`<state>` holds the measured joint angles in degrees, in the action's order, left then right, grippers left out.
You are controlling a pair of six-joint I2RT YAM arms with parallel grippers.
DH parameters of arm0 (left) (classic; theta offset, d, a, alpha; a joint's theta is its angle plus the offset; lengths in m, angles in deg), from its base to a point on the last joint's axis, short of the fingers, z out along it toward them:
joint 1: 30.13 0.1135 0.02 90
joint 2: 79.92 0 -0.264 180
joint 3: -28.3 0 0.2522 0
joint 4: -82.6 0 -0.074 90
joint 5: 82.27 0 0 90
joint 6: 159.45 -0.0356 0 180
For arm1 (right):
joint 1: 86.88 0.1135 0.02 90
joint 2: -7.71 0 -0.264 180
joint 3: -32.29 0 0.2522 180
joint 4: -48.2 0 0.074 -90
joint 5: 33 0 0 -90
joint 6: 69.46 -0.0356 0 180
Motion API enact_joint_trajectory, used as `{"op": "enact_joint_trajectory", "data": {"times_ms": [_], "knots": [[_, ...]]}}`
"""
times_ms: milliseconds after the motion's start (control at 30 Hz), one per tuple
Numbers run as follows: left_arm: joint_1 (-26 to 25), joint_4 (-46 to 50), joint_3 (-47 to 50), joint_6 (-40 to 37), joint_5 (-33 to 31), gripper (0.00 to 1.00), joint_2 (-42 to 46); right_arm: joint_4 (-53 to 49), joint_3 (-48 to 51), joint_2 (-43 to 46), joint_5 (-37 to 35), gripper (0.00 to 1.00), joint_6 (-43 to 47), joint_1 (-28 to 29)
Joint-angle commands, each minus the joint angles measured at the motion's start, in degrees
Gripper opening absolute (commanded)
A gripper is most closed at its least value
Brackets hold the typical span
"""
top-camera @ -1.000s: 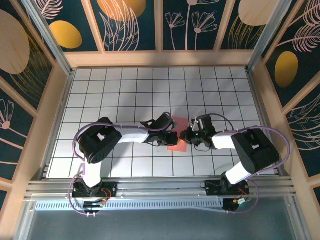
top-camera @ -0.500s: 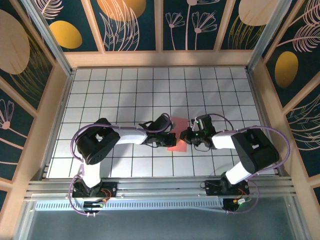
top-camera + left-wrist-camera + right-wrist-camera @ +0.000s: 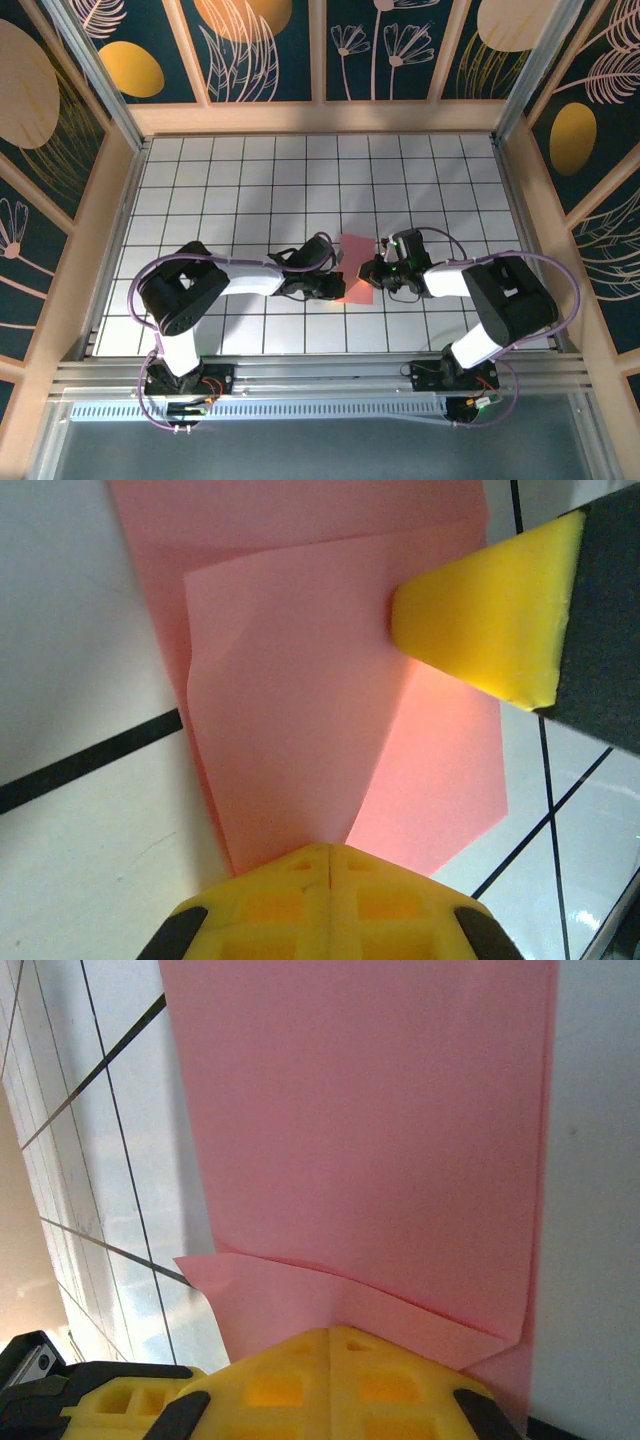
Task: Fold a paper plane with a square sheet of paper (fold left side to right side)
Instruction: Fold the triangle a second time at the center of the table.
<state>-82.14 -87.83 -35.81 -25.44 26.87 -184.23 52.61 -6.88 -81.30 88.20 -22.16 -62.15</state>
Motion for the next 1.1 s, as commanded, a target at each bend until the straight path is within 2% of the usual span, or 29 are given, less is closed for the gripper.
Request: {"op": "enact_joint_trajectory", "data": {"times_ms": [0,933,1067], "knots": [[-0.1,6.3,2.6,-1.2,1.2,0.0,0.6,-7.8,1.1,-1.8,-4.3,0.0,2.0,-1.3],[-2.7,10.3,5.7,-1.7,-1.7,0.0,5.8,-9.0,-1.3,-1.7,-3.6,0.0,3.0,-2.0],[-2.6,10.6,5.2,-1.2,-2.5,0.0,9.8,-9.6,-3.0,-0.2,-2.4,0.0,3.0,-1.9]]}}
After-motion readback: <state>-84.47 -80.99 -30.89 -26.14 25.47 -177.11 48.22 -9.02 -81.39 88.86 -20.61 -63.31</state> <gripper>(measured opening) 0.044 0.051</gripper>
